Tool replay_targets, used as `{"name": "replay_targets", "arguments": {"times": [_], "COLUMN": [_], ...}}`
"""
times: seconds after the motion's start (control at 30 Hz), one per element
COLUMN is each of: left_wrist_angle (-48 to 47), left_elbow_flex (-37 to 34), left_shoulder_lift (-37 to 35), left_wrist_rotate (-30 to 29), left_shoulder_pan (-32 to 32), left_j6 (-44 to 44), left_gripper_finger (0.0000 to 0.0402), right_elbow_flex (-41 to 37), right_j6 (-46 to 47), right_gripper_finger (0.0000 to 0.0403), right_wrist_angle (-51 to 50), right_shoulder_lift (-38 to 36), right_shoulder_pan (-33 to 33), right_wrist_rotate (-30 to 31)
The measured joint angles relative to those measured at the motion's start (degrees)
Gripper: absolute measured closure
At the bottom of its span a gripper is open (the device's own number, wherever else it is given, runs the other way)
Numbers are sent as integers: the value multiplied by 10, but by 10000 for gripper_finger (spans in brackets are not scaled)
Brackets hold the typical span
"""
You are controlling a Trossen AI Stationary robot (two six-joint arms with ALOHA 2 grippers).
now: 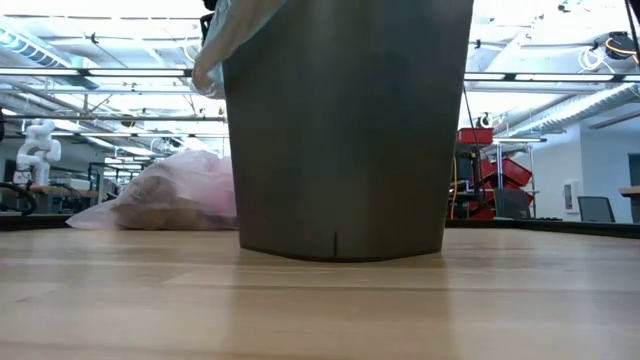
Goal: Place trash/remove bag and relplace
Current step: Insert the new trash bag into the trash bin
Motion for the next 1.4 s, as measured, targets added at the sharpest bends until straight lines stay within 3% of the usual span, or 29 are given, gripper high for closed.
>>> {"name": "replay_targets", "arguments": {"times": [0.17,0.4,0.53,0.63,0.77,0.9,1.1,1.4], "left_wrist_angle": [-17,-25,-36,-35,-39,-38,-32,-34], "left_elbow_flex": [0,0,0,0,0,0,1,1], "left_shoulder_lift": [-5,-30,-30,-30,-38,-37,-37,-31], "left_wrist_rotate": [0,-4,-4,-4,-16,-22,-48,-63], "left_shoulder_pan": [0,-1,-1,-4,-8,-8,-7,-7], "left_j6": [0,0,-2,-15,-16,-21,-30,-44], "left_gripper_finger": [401,401,401,401,401,401,401,401], "right_elbow_flex": [0,0,1,0,0,0,0,1], "right_j6": [42,-119,-193,-220,-248,-239,-227,-79], "right_gripper_finger": [403,403,403,403,403,403,403,403], "right_wrist_angle": [0,85,157,158,141,94,0,0], "right_shoulder_lift": [-22,-30,2,33,58,73,79,43], "right_shoulder_pan": [-1,22,8,-6,-12,-17,-19,-22], "right_wrist_rotate": [3,-33,-41,-72,-72,-67,-2,0]}}
